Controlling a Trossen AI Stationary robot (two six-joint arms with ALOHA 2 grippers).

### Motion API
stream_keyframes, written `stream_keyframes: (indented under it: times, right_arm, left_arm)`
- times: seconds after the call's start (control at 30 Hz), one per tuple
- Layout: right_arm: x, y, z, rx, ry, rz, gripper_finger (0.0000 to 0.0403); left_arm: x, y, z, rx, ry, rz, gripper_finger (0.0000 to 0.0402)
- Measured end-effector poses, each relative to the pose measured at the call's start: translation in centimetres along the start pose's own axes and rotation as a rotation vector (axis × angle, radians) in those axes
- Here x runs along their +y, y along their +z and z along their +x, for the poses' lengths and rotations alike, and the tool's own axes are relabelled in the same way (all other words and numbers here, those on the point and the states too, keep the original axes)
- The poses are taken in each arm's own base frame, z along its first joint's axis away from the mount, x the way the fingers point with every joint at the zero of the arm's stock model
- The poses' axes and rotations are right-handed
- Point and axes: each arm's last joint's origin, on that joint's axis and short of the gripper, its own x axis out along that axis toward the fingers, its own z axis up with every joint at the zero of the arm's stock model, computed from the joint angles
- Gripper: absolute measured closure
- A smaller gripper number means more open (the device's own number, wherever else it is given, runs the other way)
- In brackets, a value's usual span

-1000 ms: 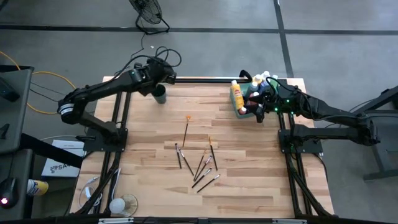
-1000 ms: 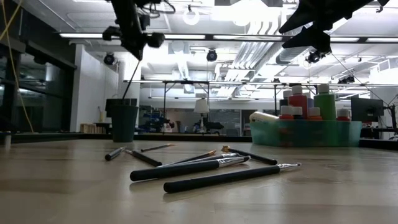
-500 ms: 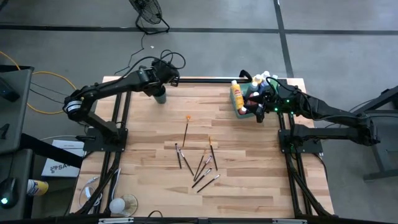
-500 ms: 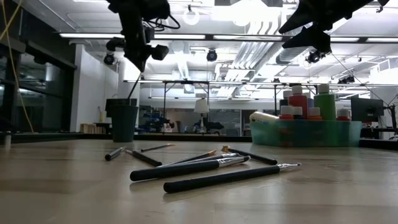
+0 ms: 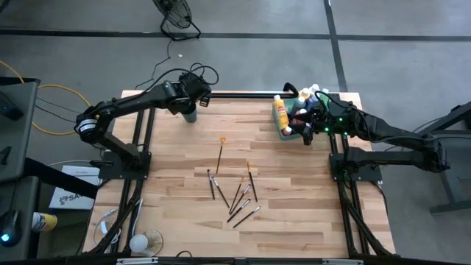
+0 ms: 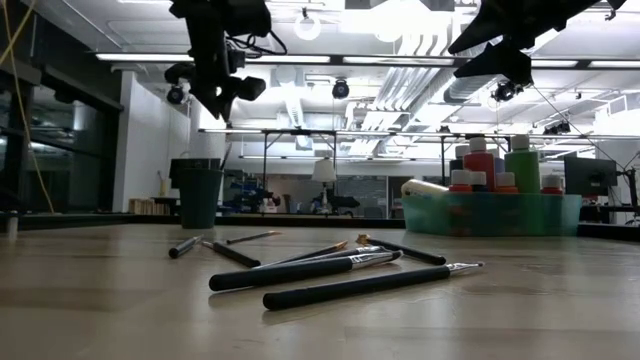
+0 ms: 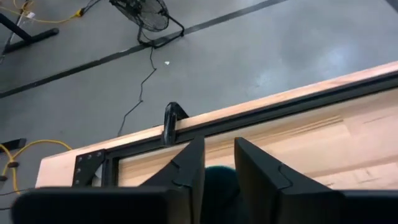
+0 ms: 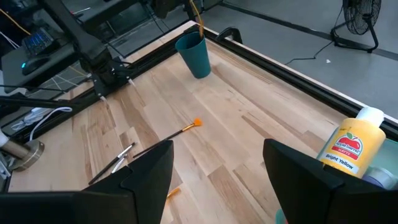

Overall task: Pick & Place Paint Supplies
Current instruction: Put the silver paintbrush into the blue cup

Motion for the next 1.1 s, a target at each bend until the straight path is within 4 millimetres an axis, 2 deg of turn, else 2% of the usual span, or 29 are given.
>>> stream_keyframes:
  times: [0.13, 0.23, 0.43, 0.6, 0.7, 1.1]
  right_arm:
    - [0.0, 0.0, 0.0, 0.000, 0.001, 0.004, 0.0160]
    - [0.0, 0.0, 0.0, 0.002, 0.005, 0.011, 0.0160]
    - [0.0, -0.1, 0.0, 0.014, 0.006, 0.034, 0.0160]
    - [0.0, -0.3, 0.0, 0.035, 0.020, 0.038, 0.0160]
    - [-0.1, -0.4, 0.0, 0.049, 0.014, 0.038, 0.0160]
    - [-0.1, -0.4, 0.0, 0.047, 0.014, 0.035, 0.0160]
  left_arm:
    - [0.1, -0.1, -0.2, 0.040, -0.035, 0.013, 0.0291]
    - [0.0, 0.3, -0.7, 0.072, -0.116, 0.004, 0.0285]
    - [-0.2, 0.0, -1.4, 0.275, -0.349, 0.048, 0.0284]
    - [-0.1, -2.1, -2.3, 0.557, -0.407, -0.005, 0.0284]
    - [-0.7, -3.8, -3.2, 0.657, -0.404, -0.012, 0.0284]
    - [-5.0, -10.0, -7.5, 0.742, -0.447, -0.167, 0.0284]
